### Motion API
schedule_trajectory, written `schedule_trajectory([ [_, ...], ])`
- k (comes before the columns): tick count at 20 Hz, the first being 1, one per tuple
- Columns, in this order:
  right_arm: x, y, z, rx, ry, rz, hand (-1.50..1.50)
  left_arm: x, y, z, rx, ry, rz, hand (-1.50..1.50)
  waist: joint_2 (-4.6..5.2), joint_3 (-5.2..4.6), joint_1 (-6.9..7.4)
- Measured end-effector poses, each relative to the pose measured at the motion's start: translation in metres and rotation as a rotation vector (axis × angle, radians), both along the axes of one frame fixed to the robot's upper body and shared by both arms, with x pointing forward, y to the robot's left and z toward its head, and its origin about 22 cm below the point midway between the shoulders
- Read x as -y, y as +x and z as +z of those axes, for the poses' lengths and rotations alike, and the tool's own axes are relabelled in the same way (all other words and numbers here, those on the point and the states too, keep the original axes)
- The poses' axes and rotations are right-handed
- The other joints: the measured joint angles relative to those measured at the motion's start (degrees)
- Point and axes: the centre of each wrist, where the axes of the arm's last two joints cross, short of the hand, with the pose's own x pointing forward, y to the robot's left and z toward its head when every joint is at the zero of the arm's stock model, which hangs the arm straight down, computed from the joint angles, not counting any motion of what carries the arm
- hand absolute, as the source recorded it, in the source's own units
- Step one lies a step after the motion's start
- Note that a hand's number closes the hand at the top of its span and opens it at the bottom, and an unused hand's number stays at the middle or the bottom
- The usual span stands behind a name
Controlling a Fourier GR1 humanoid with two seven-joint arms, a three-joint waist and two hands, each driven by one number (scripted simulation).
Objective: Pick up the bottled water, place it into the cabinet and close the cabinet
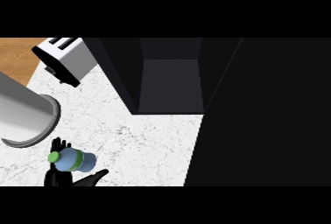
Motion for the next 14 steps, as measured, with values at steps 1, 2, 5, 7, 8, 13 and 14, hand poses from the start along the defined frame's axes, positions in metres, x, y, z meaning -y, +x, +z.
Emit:
schedule_trajectory([
  [1, 0.001, 0.001, 0.001, 0.007, -0.004, -0.004, -1.50, 0.000, -0.001, -0.002, 0.006, -0.008, -0.004, -1.50, 0.01, 0.00, 0.03],
  [2, 0.001, 0.000, 0.000, 0.002, -0.004, -0.003, -1.50, -0.003, -0.001, -0.006, 0.015, -0.009, -0.004, -1.50, 0.01, 0.00, -0.01],
  [5, -0.001, 0.002, 0.002, -0.001, 0.006, -0.005, -1.50, -0.006, -0.003, -0.015, 0.034, -0.029, -0.012, -1.50, 0.04, -0.01, 0.06],
  [7, -0.002, 0.002, 0.002, -0.006, 0.006, 0.002, -1.50, -0.008, 0.003, -0.019, 0.049, -0.045, -0.016, 1.50, 0.04, -0.02, 0.00],
  [8, -0.003, 0.000, 0.000, -0.010, 0.008, 0.005, -1.50, -0.006, 0.003, -0.019, 0.058, -0.055, -0.016, 1.50, 0.03, -0.01, 0.00],
  [13, 0.003, 0.000, -0.002, 0.002, -0.011, -0.014, -1.50, -0.007, 0.001, -0.024, 0.089, -0.102, -0.024, 1.50, 0.02, 0.01, 0.01],
  [14, 0.003, 0.000, -0.001, 0.001, -0.013, -0.013, -1.50, -0.008, -0.001, -0.025, 0.101, -0.108, -0.028, 1.50, 0.01, 0.04, 0.03],
])
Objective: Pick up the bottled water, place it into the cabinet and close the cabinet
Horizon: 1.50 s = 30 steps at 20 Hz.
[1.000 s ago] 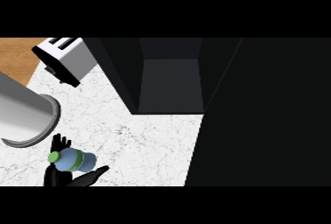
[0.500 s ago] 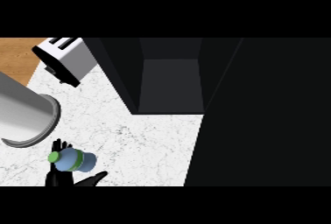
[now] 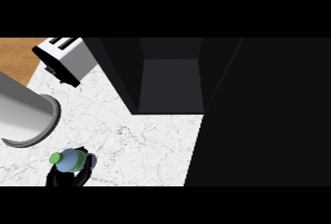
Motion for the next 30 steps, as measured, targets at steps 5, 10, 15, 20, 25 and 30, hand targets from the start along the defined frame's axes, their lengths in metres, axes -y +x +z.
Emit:
schedule_trajectory([
  [5, -0.004, 0.001, 0.002, -0.010, 0.016, 0.008, -1.50, 0.004, 0.011, 0.000, 0.027, -0.038, -0.015, 1.50, 0.01, -0.04, 0.01],
  [10, -0.001, 0.004, 0.002, 0.003, -0.001, -0.003, -1.50, 0.020, 0.031, 0.006, 0.040, -0.065, -0.145, 1.50, 0.04, -0.04, -0.14],
  [15, -0.004, 0.001, 0.001, -0.005, 0.001, 0.011, -1.50, 0.038, 0.050, 0.007, 0.059, -0.078, -0.264, 1.50, 0.02, -0.05, -0.31],
  [20, -0.008, 0.000, 0.002, -0.014, 0.013, 0.014, -1.50, 0.051, 0.049, 0.011, 0.109, -0.070, -0.292, 1.50, -0.03, -0.03, -0.06],
  [25, -0.009, 0.002, 0.004, -0.010, 0.011, 0.010, -1.50, 0.056, 0.060, 0.032, 0.107, -0.059, -0.332, 1.50, -0.05, -0.01, 0.13],
  [30, -0.004, 0.000, 0.000, -0.007, -0.004, -0.006, -1.50, 0.068, 0.062, 0.058, 0.115, -0.107, -0.374, 1.50, -0.09, 0.01, 0.14],
])
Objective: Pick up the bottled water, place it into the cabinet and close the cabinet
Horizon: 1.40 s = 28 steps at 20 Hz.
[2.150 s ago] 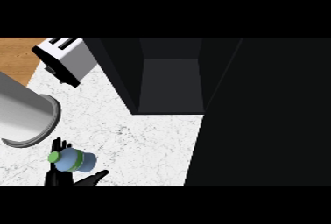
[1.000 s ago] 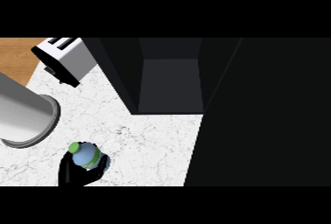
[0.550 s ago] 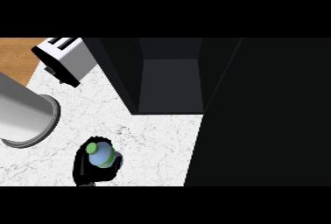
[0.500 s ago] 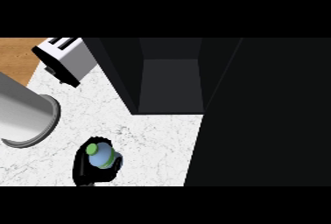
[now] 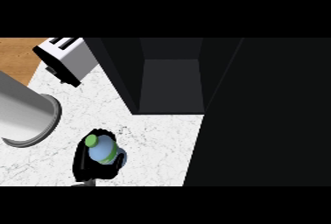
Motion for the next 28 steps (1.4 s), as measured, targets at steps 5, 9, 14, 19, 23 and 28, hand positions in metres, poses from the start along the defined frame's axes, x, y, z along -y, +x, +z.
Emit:
schedule_trajectory([
  [5, 0.000, 0.001, 0.002, 0.001, -0.003, 0.003, -1.50, 0.014, 0.007, 0.028, 0.010, -0.015, -0.019, 1.50, 0.02, -0.02, 0.00],
  [9, 0.004, 0.001, 0.001, 0.012, -0.011, -0.007, -1.50, 0.031, 0.015, 0.055, 0.037, -0.002, -0.026, 1.50, 0.04, 0.00, -0.05],
  [14, -0.001, 0.002, 0.002, 0.008, 0.013, 0.004, -1.50, 0.053, 0.023, 0.082, 0.060, 0.018, -0.036, 1.50, 0.07, -0.02, -0.05],
  [19, 0.000, 0.002, 0.001, 0.013, 0.007, 0.003, -1.50, 0.076, 0.038, 0.106, 0.061, 0.032, -0.044, 1.50, 0.10, -0.02, -0.23],
  [23, -0.001, -0.003, -0.001, -0.002, 0.012, 0.008, -1.50, 0.094, 0.054, 0.126, 0.074, 0.060, -0.043, 1.50, 0.07, -0.03, -0.50],
  [28, 0.002, -0.004, -0.004, 0.006, 0.004, 0.001, -1.50, 0.111, 0.078, 0.148, 0.097, 0.084, -0.020, 1.50, 0.10, -0.02, -0.66],
])
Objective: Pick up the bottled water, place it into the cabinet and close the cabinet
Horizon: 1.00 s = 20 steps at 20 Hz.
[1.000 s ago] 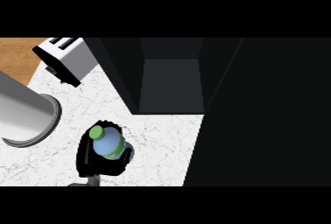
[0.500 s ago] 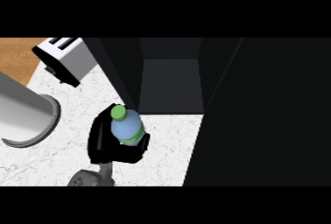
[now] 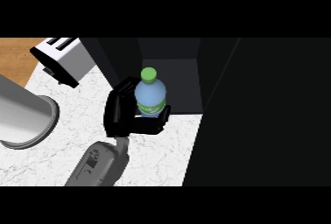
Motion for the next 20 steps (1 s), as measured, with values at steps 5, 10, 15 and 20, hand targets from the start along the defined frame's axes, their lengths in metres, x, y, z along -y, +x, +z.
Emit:
schedule_trajectory([
  [5, -0.001, 0.001, 0.000, 0.009, 0.009, 0.001, -1.50, 0.016, 0.028, 0.009, -0.004, 0.045, 0.032, 1.50, 0.10, 0.00, -0.16],
  [10, 0.002, 0.000, -0.001, 0.009, 0.003, -0.008, -1.50, 0.018, 0.053, 0.017, -0.017, 0.099, 0.065, 1.50, 0.10, 0.00, -0.16],
  [15, 0.004, -0.001, -0.001, 0.009, -0.002, -0.004, -1.50, 0.020, 0.079, 0.020, -0.033, 0.176, 0.096, 1.50, 0.18, 0.00, -0.39],
  [20, 0.005, -0.002, -0.002, 0.011, 0.000, 0.002, -1.50, 0.027, 0.096, 0.016, -0.055, 0.230, 0.148, 1.50, 0.23, -0.01, -0.72],
])
